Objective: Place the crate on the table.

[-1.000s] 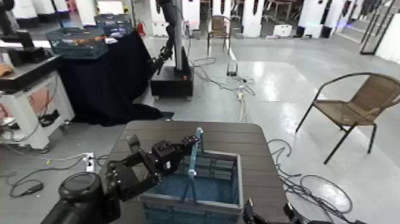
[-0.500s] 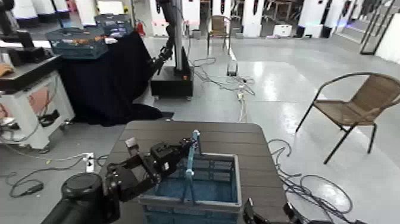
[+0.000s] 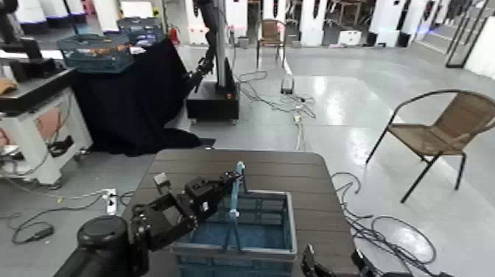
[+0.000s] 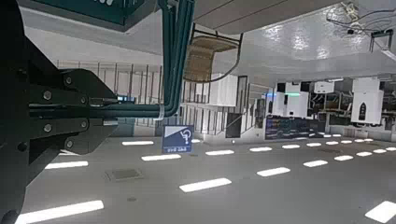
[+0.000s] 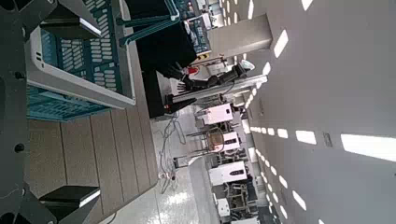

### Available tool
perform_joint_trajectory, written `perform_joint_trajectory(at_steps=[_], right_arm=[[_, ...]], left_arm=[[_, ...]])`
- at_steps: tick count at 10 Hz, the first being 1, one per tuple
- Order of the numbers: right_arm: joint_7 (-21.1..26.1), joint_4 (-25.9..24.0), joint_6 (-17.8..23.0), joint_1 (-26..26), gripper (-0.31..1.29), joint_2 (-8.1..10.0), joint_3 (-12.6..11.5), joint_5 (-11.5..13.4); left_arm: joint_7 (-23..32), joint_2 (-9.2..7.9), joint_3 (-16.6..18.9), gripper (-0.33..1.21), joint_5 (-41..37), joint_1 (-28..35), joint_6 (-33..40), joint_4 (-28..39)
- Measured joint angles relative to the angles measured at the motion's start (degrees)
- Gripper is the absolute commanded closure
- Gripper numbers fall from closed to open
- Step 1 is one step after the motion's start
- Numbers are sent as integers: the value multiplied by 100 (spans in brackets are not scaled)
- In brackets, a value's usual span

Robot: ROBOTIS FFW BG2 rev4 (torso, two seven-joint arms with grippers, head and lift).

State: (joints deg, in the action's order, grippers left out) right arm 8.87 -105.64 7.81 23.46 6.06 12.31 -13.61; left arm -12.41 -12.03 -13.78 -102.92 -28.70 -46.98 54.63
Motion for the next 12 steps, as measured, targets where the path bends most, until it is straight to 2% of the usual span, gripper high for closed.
perform_joint_trajectory(at_steps=[2,3,5,6,9,12], right_arm=[[-1,0,1,0,13,1,0,-1],[0,0,1,0,13,1,-1,-5],[0,0,1,8,12,1,-2,-9],[0,-2,1,9,12,1,-6,-10],[0,-9,-7,18,13,0,-10,-10],[0,-16,-23,25,13,-2,-10,-10]], left_arm=[[-87,7,-5,77,0,28,114,-33],[-142,7,-10,50,0,56,208,-41],[-148,12,1,10,0,114,305,-49],[-147,15,28,4,28,138,318,-46],[-151,8,271,4,367,246,321,141],[-220,-38,493,8,917,518,547,718]])
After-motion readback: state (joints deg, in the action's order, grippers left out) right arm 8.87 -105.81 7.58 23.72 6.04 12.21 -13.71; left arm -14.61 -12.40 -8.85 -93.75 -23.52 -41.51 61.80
